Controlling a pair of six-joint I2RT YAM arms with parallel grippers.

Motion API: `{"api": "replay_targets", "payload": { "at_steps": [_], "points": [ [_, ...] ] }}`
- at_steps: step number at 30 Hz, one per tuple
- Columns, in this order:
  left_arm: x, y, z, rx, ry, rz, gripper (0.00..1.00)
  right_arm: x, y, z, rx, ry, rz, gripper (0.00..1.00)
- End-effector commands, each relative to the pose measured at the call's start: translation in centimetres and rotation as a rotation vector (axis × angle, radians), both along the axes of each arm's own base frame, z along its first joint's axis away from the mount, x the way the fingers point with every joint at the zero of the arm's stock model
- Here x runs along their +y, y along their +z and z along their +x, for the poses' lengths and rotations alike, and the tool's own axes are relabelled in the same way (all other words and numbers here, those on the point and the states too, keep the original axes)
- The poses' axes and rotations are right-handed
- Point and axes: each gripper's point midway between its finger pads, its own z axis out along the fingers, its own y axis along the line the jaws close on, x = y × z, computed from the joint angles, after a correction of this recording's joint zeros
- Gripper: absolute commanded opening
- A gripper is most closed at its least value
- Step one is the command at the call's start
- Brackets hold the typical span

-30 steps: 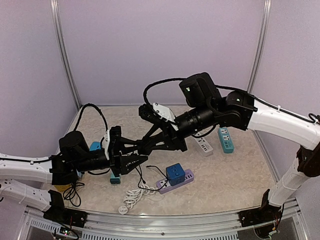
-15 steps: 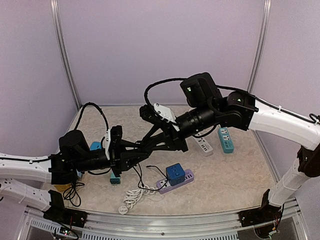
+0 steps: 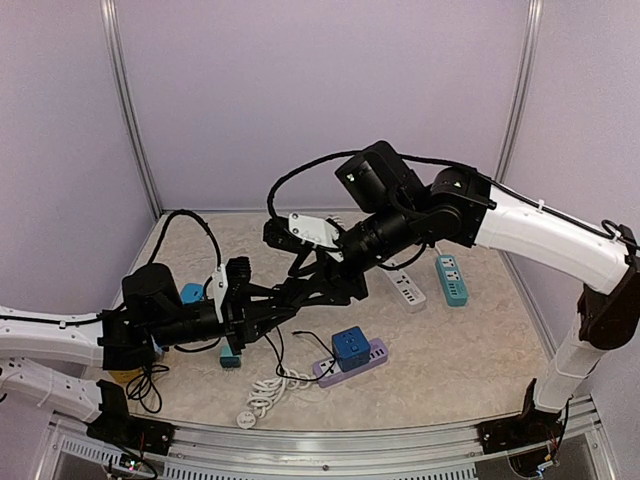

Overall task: Insert the plug
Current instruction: Adjust the plug, then move the plug to the center of the board.

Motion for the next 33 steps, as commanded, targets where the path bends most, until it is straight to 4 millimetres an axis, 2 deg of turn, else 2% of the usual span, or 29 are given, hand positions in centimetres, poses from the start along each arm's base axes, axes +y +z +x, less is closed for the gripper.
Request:
{"api": "replay_targets", "payload": {
  "at_steps": [1, 4, 5, 6, 9, 10, 12, 13, 14, 15, 16, 17, 18, 20, 22, 24, 26, 27, 28, 30, 31, 33],
  "points": [
    [-0.1, -0.6, -0.7, -0.027, -0.029, 0.019, 0.0, 0.7, -0.8, -0.2, -0.021, 0.011, -0.062, 0.5],
    [0.0, -0.9, -0.6, -0.025, -0.028, 0.026, 0.0, 1.0, -0.3, -0.5, -0.015, 0.029, -0.049, 0.4],
    [0.0, -1.0, -0.6, -0.024, -0.027, 0.031, 0.0, 1.0, -0.2, -0.5, -0.013, 0.033, -0.046, 0.34],
    [0.1, -1.1, -0.6, -0.024, -0.026, 0.034, 0.0, 1.1, -0.2, -0.5, -0.012, 0.033, -0.044, 0.22],
    [0.2, -1.4, -0.5, -0.022, -0.021, 0.039, 0.0, 1.1, -0.2, -0.7, -0.001, 0.036, -0.046, 0.04],
    [0.3, -1.5, -0.5, -0.024, -0.019, 0.043, 0.0, 1.0, -0.2, -0.7, 0.002, 0.033, -0.047, 0.0],
    [0.4, -1.9, -0.4, -0.032, -0.011, 0.055, 0.0, 1.0, -0.1, -0.5, 0.001, 0.013, -0.047, 0.0],
    [0.5, -2.3, -0.3, -0.041, -0.004, 0.068, 0.02, 1.0, 0.0, 0.0, -0.009, -0.01, -0.045, 0.0],
    [0.7, -2.8, -0.2, -0.051, 0.005, 0.083, 0.2, 0.9, 0.1, 0.7, -0.024, -0.041, -0.046, 0.0],
    [1.0, -3.1, 0.0, -0.069, 0.023, 0.092, 0.49, 0.8, 0.0, 1.7, -0.038, -0.078, -0.052, 0.0],
    [1.2, -3.4, 0.3, -0.085, 0.044, 0.104, 0.74, 0.7, 0.2, 3.0, -0.048, -0.124, -0.054, 0.0],
    [1.6, -3.4, 0.6, -0.108, 0.064, 0.11, 0.91, 0.6, 0.2, 4.5, -0.056, -0.175, -0.061, 0.0],
    [1.9, -3.4, 0.8, -0.13, 0.086, 0.117, 0.98, 0.4, 0.6, 6.5, -0.066, -0.232, -0.06, 0.0],
    [2.7, -2.8, 1.4, -0.177, 0.135, 0.119, 0.99, 0.2, 2.3, 10.8, -0.108, -0.372, -0.043, 0.0],
    [3.4, -2.2, 1.9, -0.223, 0.179, 0.128, 0.99, -0.5, 4.8, 15.4, -0.183, -0.525, -0.013, 0.0],
    [4.2, -1.9, 2.4, -0.25, 0.221, 0.139, 0.99, -1.9, 8.2, 19.6, -0.268, -0.674, 0.051, 0.0],
    [5.1, -1.4, 2.9, -0.264, 0.261, 0.143, 0.99, -4.1, 11.4, 23.4, -0.319, -0.828, 0.142, 0.0],
    [5.4, -1.5, 3.0, -0.264, 0.268, 0.144, 0.99, -5.2, 12.7, 24.7, -0.329, -0.884, 0.194, 0.0],
    [5.7, -1.7, 3.0, -0.258, 0.268, 0.149, 0.99, -6.2, 13.8, 25.8, -0.336, -0.923, 0.24, 0.0],
    [6.1, -2.1, 2.8, -0.248, 0.26, 0.147, 0.99, -6.9, 14.5, 26.5, -0.361, -0.935, 0.281, 0.0],
    [6.3, -2.3, 2.7, -0.241, 0.252, 0.147, 0.99, -6.8, 14.2, 26.5, -0.364, -0.928, 0.281, 0.0],
    [6.4, -3.3, 2.0, -0.226, 0.215, 0.163, 0.99, -6.1, 12.0, 26.2, -0.321, -0.892, 0.24, 0.0]
  ]
}}
